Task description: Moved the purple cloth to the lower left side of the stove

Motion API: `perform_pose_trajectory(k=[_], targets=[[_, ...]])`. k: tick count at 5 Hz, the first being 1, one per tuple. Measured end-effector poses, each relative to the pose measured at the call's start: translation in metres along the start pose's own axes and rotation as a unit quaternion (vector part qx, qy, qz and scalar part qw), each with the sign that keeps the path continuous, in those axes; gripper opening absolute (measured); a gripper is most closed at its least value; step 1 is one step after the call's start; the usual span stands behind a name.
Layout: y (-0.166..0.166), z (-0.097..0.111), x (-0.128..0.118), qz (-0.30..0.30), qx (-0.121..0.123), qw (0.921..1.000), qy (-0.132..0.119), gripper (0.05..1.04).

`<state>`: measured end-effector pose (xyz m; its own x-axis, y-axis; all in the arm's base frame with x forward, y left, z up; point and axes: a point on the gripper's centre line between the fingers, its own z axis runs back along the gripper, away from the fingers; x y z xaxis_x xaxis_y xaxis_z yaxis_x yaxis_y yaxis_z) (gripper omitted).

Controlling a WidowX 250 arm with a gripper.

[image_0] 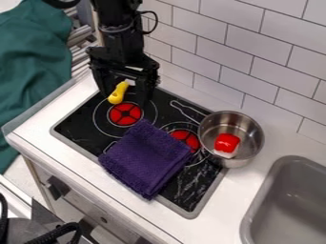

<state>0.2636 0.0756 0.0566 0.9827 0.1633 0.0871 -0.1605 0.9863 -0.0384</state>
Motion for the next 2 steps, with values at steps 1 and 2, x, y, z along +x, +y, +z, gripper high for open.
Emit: perform_pose_trajectory(k=[1,2], targets=[[-0.0001,-0.0093,-0.0053,0.005,-0.002,0.9998,0.018,1.005],[-0.007,-0.0178,-0.0106,0.008,-0.001,0.9997,0.024,1.005]])
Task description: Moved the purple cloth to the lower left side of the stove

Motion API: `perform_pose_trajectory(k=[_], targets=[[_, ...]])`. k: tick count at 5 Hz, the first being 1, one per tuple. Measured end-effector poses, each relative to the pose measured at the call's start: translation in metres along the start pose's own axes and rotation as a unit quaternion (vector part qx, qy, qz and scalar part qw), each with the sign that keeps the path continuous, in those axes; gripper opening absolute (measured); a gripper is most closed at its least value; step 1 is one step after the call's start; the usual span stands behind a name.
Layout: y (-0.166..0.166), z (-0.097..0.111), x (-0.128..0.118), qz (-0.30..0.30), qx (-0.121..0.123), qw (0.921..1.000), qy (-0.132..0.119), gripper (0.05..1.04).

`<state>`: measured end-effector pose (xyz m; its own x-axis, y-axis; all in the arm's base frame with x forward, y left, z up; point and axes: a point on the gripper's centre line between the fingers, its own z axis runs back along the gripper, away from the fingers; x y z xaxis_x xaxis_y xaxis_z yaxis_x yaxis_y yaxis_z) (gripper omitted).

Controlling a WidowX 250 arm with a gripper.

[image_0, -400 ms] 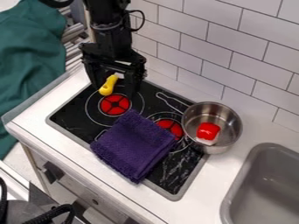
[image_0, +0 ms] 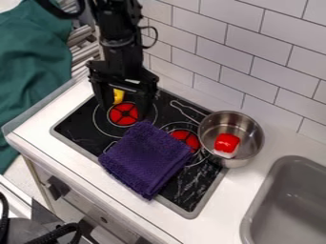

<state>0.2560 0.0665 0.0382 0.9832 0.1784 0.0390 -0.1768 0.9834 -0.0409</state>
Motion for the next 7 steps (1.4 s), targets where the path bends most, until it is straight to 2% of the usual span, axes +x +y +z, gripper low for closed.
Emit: perform_pose_trajectory(k=[1,2,3,4,6,7], targets=[[-0.014,-0.011,-0.012,-0.003,0.005,0.9999,0.009,1.005],[-0.025,-0.025,-0.023,0.002,0.007,1.0,0.002,1.005],[-0.022,-0.051,-0.03,0.03,0.014,0.9994,0.012,1.005],[-0.018,-0.065,-0.026,0.046,0.013,0.9988,-0.012,1.005],[-0.013,-0.073,-0.027,0.051,0.028,0.9973,-0.046,1.005],[-0.005,-0.074,-0.033,0.064,0.026,0.9963,-0.051,1.005]])
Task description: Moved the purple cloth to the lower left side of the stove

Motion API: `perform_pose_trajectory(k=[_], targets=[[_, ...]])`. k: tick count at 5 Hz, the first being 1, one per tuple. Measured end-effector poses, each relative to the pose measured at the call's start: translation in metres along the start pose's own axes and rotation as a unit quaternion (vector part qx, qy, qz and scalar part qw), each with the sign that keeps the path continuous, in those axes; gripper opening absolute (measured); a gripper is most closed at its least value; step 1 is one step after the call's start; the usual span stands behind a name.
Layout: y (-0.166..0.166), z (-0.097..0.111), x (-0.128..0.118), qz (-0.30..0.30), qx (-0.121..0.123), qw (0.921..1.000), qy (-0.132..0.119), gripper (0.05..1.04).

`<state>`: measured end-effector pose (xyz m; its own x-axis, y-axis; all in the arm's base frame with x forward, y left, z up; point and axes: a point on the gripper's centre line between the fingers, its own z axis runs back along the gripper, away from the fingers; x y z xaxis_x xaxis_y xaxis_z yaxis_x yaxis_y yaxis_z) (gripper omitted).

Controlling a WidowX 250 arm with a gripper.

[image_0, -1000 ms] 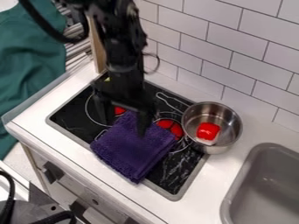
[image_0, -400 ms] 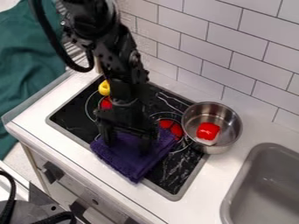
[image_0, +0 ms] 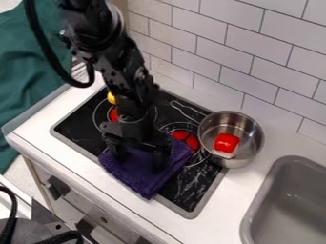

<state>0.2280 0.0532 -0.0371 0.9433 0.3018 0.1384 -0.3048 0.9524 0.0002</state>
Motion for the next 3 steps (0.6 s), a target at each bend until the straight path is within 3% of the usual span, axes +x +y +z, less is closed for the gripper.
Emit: perform_pose_trajectory(k=[2,3], targets=[[0.027,0.0,0.008,0.018,0.008,0.9997,0.016,1.003],[0.057,-0.001,0.024,0.037,0.016,0.999,0.019,1.001]])
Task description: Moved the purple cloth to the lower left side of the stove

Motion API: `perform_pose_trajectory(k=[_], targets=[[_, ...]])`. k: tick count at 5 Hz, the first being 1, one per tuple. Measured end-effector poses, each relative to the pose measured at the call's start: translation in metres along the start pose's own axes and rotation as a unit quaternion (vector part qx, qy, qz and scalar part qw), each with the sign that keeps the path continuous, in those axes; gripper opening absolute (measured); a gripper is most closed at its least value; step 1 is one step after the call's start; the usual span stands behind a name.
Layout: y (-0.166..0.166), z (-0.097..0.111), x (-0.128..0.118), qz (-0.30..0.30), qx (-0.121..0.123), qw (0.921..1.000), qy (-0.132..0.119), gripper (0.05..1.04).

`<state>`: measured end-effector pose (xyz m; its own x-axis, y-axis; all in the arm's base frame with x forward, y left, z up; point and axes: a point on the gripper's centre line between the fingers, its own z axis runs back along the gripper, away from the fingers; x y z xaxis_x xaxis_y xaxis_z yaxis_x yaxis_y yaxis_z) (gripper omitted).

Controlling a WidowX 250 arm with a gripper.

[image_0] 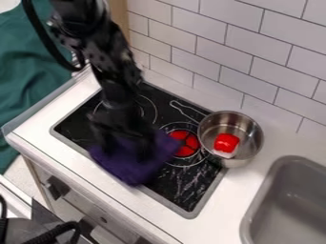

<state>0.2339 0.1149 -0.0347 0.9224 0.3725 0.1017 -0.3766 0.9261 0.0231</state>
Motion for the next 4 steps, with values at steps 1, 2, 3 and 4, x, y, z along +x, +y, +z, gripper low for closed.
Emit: perform_pose_trajectory(k=[1,2,3,4], targets=[[0.036,-0.003,0.016,0.018,0.007,0.9998,0.004,1.001],[0.068,-0.004,0.026,0.033,0.011,0.9994,0.005,1.001],[0.082,-0.006,0.034,0.035,0.007,0.9994,-0.001,1.001],[0.082,-0.004,0.036,0.027,0.006,0.9996,-0.002,1.001]])
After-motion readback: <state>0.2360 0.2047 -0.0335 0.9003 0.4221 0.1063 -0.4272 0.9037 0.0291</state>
